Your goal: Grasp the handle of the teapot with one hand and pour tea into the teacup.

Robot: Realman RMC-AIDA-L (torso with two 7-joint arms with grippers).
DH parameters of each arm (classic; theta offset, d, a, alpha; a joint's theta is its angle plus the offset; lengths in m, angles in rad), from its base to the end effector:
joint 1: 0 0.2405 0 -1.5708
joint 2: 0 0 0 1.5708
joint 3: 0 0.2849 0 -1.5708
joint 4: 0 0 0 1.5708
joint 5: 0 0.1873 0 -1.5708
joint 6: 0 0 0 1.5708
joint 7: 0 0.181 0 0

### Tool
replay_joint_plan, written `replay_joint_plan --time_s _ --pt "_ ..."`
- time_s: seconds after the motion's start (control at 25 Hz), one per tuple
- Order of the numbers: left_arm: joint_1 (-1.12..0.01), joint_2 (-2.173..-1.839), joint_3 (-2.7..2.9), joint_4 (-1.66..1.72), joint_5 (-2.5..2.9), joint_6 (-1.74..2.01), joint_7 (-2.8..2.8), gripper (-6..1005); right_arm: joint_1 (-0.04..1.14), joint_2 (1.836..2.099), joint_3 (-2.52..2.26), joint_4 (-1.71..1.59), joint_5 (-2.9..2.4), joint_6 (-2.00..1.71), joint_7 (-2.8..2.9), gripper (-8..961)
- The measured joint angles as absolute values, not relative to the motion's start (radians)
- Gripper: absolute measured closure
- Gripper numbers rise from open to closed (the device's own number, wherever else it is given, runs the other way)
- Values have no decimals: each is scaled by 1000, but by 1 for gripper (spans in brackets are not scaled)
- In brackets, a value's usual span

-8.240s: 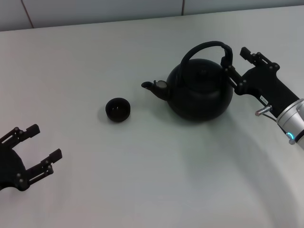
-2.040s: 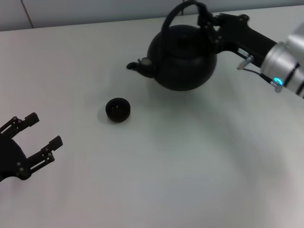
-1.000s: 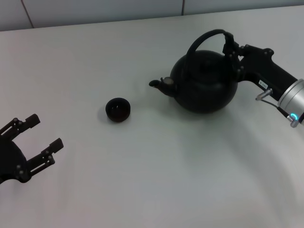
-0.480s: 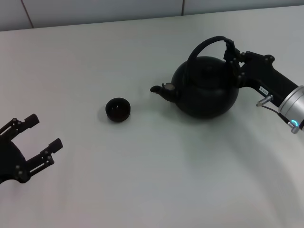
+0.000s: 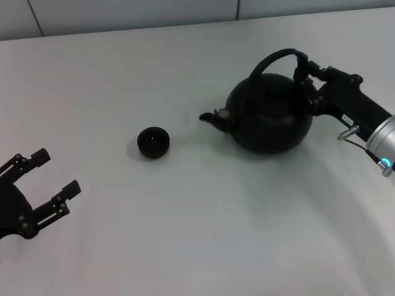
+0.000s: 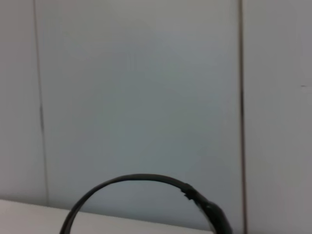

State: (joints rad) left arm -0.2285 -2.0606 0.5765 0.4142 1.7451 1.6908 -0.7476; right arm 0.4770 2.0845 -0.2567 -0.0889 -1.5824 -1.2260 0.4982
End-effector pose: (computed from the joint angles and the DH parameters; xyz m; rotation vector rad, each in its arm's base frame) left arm -0.3181 0.2476 -0.0277 -2.3605 -0.3596 -0.8986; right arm 0.3237 0.3585 -0.0419 -1.9308 0.5575 0.7316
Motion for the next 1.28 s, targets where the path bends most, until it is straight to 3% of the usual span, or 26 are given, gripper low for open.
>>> replay_joint_plan --time_s 0.08,0.52,0.92,1.28 --pt "-229 -2061 577 414 1745 1692 -749 206 472 2084 -244 -89 -1579 -1226 498 787" --pt "-229 -2061 577 417 1742 1698 -750 206 438 2080 -248 -90 -1591 -1303 502 354" --pt "-238 -2061 583 391 1748 1677 -749 206 177 2076 -225 -144 -1622 -1582 511 268" --pt "-265 -2058 600 387 1756 1674 -766 206 146 2072 -226 -311 -1779 -1724 720 259"
